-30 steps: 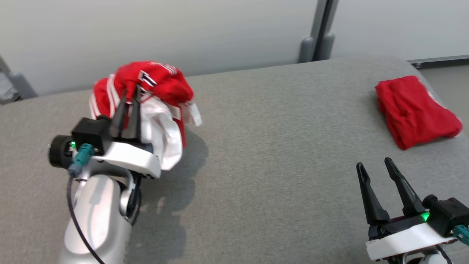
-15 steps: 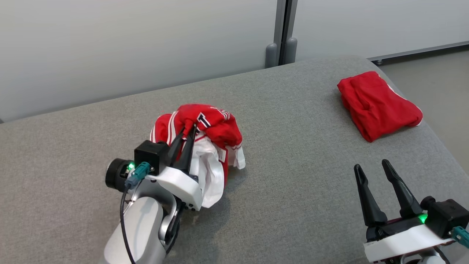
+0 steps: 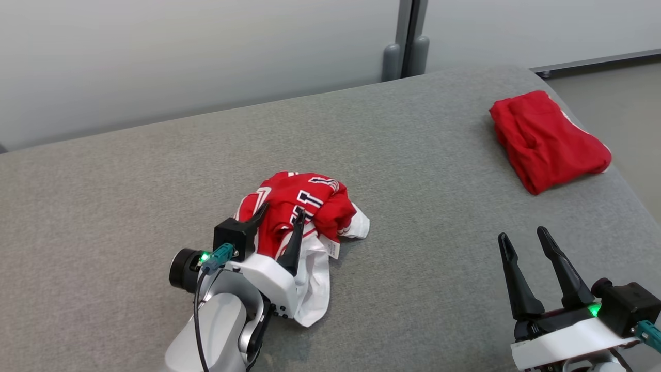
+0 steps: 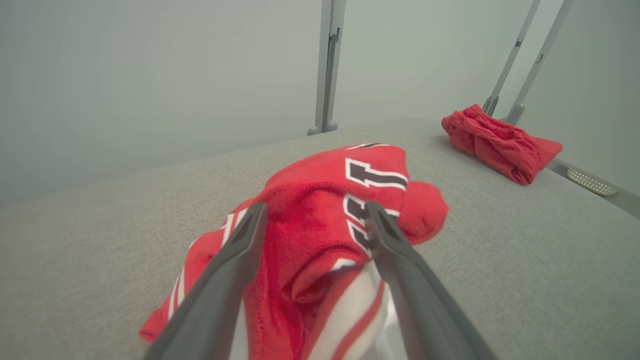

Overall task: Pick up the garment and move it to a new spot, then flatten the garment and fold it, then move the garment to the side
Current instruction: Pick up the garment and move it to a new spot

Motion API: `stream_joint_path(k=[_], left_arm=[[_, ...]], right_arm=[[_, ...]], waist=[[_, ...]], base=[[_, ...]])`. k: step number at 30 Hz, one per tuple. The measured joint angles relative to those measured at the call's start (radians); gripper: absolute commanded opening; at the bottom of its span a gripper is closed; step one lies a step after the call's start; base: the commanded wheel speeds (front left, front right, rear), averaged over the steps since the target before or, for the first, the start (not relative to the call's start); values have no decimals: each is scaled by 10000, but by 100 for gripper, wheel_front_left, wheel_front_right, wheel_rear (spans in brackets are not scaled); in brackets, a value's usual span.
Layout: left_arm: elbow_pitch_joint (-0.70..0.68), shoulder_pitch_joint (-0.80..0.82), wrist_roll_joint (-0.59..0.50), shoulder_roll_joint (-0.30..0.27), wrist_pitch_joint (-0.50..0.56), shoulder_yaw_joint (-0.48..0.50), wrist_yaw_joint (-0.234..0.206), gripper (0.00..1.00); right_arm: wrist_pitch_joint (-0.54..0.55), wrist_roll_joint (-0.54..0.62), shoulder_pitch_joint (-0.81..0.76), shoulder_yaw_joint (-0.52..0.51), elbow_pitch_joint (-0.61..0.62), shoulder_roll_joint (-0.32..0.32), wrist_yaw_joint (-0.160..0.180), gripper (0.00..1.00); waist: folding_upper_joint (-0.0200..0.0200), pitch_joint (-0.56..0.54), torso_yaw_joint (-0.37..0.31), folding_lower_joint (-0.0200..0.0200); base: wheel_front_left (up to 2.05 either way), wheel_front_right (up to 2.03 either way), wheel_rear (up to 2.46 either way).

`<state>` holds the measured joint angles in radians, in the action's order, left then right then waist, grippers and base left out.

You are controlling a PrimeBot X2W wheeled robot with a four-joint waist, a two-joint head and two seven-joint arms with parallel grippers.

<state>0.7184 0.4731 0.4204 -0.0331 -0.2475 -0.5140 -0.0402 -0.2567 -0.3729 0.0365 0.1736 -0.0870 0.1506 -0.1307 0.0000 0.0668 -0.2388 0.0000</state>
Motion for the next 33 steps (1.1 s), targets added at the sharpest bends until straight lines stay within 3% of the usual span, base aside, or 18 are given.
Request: stream_joint_path(k=[5, 11, 26, 33], left_arm=[[-523, 143, 360, 2, -12, -46, -81, 100], [-2063, -305, 351, -29, -40, 587, -307, 100], [-5028, -3807, -817, -326, -40, 3285, -1103, 100], [-5866, -5145, -1381, -345, -40, 4148, -917, 100]], right_arm=[[0, 2, -1, -38, -67, -38, 0, 100], [2, -2, -10, -71, -165, -86, 0, 100], [8, 192, -461, -468, -176, -334, 0, 100], [8, 253, -946, -759, -136, -476, 0, 100]], waist=[[0, -56, 407, 0], [0, -281, 1062, 0], [0, -1169, 2589, 0], [0, -1628, 2928, 0]], base=[[0, 0, 0], [0, 0, 0], [0, 0, 0], [0, 0, 0]])
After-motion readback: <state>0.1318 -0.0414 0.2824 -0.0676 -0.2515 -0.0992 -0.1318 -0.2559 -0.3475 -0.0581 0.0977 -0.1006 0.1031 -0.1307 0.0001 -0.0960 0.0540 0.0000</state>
